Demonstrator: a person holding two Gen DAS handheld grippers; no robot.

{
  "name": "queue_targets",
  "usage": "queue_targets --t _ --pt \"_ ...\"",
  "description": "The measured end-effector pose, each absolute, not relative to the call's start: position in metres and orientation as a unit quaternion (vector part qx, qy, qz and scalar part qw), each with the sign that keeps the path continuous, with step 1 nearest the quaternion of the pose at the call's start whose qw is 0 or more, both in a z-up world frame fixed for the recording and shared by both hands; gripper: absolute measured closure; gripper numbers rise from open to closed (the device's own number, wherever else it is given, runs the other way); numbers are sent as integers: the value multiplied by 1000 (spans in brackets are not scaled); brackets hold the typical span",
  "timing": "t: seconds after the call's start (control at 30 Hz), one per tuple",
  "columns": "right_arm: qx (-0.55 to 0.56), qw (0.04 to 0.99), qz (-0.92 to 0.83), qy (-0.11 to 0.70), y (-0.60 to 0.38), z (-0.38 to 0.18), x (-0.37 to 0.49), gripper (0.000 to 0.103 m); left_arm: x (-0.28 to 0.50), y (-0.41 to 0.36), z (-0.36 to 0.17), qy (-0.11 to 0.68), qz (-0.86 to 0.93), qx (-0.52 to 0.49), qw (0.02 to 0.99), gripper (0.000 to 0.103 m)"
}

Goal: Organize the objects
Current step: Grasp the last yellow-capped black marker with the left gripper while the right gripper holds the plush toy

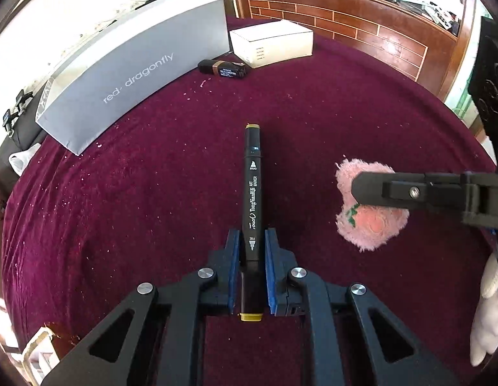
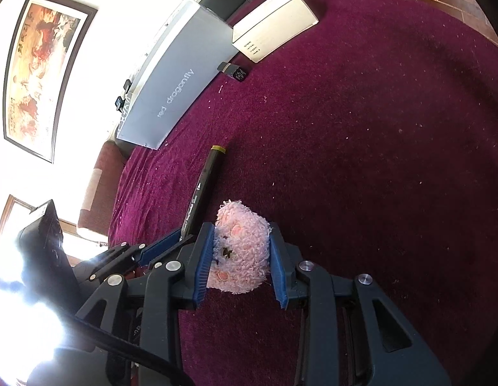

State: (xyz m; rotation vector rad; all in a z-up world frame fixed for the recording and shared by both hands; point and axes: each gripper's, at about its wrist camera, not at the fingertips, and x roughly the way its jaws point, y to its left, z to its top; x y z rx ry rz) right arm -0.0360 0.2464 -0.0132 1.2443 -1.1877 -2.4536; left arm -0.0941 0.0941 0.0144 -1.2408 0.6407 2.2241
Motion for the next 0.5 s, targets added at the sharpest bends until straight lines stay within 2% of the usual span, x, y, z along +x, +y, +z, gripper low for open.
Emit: queue_targets --t 0.17,0.27,0.33,0.5 --pt "415 70 -823 -382 243 -11 -36 71 -90 109 10 267 837 -418 230 91" --pt "416 69 -829 -368 238 -8 -35 64 -82 116 7 284 851 -389 211 91" --pt "417 70 -834 -356 234 -5 -35 59 -79 113 7 281 856 -383 204 91" --pt "420 58 -849 -316 223 -2 -34 59 -89 99 12 229 852 -422 210 92"
